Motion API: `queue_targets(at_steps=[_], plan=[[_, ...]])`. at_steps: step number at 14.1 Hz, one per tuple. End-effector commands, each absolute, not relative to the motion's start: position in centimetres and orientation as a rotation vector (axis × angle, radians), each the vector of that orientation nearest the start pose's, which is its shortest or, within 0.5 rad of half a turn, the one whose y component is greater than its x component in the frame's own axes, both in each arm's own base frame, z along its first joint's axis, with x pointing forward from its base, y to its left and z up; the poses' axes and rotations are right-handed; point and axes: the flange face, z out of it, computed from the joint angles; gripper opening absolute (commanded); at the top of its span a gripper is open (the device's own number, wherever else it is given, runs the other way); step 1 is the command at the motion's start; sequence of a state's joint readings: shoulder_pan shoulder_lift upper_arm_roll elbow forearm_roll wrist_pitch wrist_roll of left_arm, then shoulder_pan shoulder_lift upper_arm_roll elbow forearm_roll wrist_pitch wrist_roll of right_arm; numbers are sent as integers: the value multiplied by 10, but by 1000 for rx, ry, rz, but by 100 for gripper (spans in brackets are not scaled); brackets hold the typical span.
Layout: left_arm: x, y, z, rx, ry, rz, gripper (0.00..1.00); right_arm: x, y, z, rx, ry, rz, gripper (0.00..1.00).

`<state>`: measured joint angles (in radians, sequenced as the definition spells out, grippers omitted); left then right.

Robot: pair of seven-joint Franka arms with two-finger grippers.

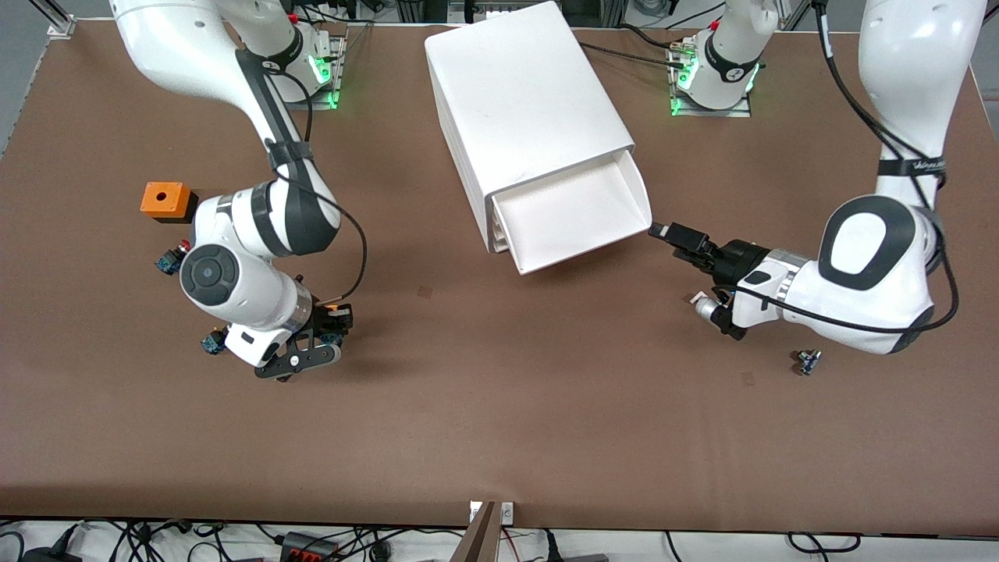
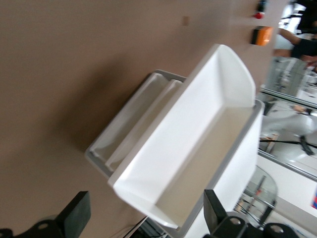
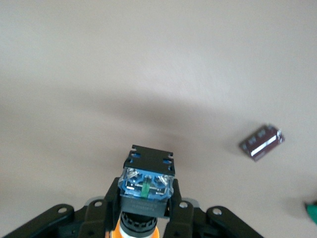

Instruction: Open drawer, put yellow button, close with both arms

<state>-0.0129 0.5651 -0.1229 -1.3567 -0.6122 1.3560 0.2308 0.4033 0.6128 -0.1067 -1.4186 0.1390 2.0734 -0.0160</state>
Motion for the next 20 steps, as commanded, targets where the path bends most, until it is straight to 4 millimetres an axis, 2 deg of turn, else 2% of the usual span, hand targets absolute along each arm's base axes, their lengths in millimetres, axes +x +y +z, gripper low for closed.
queue_targets(at_steps=[1,3,4,7,9,11,13,15,17,20], plan=[[648,-127,410,2557,-386,-649,100,681,264,395,-3005,-483,-141,0],[650,-117,411,2704,-431,-660,100,661,305,418,-2986,-578,-142,0],[651,-112,410,2770,-461,-675,100,653,327,438,-2973,-609,-148,0],[662,-87,407,2939,-495,-633,100,631,380,491,-2958,-539,-186,0],[675,-71,409,3070,-477,-530,100,617,409,505,-2936,-545,-219,0],[684,-65,411,3139,-389,-446,100,599,438,516,-2910,-567,-249,0],[688,-63,410,3154,-341,-399,100,582,470,514,-2902,-512,-257,0],[689,-62,410,3155,-336,-397,100,564,501,502,-2901,-560,-248,0],[689,-62,409,3150,-330,-399,100,557,517,494,-2895,-586,-250,0],[688,-62,410,3151,-330,-399,100,542,546,485,-2880,-523,-275,0]])
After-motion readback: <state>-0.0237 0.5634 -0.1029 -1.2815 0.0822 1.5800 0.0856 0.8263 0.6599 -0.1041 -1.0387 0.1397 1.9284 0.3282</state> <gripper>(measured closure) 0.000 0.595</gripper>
